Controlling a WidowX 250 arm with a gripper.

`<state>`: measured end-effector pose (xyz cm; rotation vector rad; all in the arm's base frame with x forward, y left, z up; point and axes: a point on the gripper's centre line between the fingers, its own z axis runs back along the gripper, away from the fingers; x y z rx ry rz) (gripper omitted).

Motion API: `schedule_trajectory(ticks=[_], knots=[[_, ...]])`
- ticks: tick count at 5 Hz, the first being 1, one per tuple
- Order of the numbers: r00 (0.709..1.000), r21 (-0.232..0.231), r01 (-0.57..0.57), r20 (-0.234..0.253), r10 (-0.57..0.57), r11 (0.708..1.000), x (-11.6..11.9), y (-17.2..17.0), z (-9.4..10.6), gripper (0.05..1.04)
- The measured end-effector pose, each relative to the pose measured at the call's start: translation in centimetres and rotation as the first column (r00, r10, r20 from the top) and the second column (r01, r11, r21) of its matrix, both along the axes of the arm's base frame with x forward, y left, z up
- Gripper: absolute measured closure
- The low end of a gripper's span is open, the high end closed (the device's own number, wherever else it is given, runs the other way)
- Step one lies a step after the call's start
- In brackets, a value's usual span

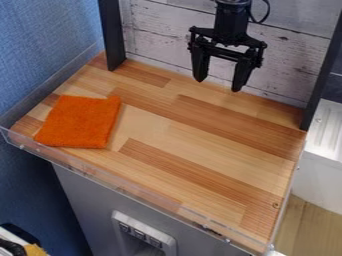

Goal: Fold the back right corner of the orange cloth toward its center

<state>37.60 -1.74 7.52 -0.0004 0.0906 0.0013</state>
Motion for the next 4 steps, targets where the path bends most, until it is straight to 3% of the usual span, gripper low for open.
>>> schedule_trajectory(ticks=[1,2,4], knots=[[1.000,0.000,0.000,-0.031,0.000,1.000,-1.1,0.6,-1.3,0.085],[0.999,-0.010,-0.050,-0.006,0.050,0.999,-2.7,3.8,-1.3,0.085],[0.987,-0.029,-0.118,0.107,0.120,0.993,-5.8,9.5,-1.4,0.085]])
